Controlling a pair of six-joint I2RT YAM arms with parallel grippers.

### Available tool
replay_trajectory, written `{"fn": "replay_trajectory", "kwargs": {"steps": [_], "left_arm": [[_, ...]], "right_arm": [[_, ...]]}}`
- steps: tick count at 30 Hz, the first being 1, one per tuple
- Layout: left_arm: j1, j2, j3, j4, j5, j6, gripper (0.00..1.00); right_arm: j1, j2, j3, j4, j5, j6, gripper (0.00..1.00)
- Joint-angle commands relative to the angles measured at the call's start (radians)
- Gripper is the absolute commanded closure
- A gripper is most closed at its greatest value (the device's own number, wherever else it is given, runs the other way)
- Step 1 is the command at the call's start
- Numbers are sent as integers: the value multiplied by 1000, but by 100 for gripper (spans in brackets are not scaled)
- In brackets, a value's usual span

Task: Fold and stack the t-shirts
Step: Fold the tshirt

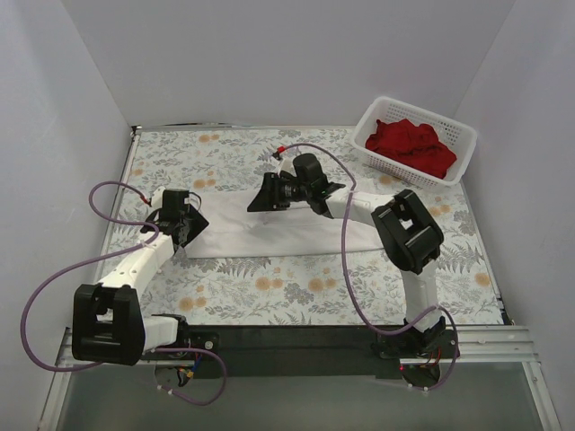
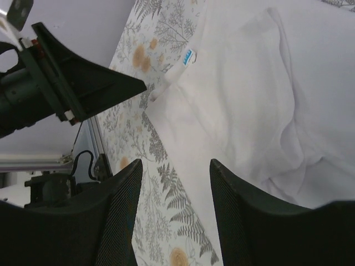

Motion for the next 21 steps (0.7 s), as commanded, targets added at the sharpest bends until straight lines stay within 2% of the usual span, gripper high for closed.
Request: {"fn": "replay_trajectory", "kwargs": {"steps": [1, 6, 11, 21], "left_arm": [[-12, -29, -5, 24, -54, 17, 52], [-16, -20, -5, 21, -46, 13, 52], [-16, -9, -1, 17, -46, 9, 52], [-16, -1, 5, 7, -54, 6, 52]], "right_arm": [[11, 100, 105, 80, -12, 56, 42], [8, 209, 136, 89, 38, 93, 42], [-9, 243, 104, 97, 94, 108, 42], [-53, 86, -8, 100, 123, 28, 42]]}}
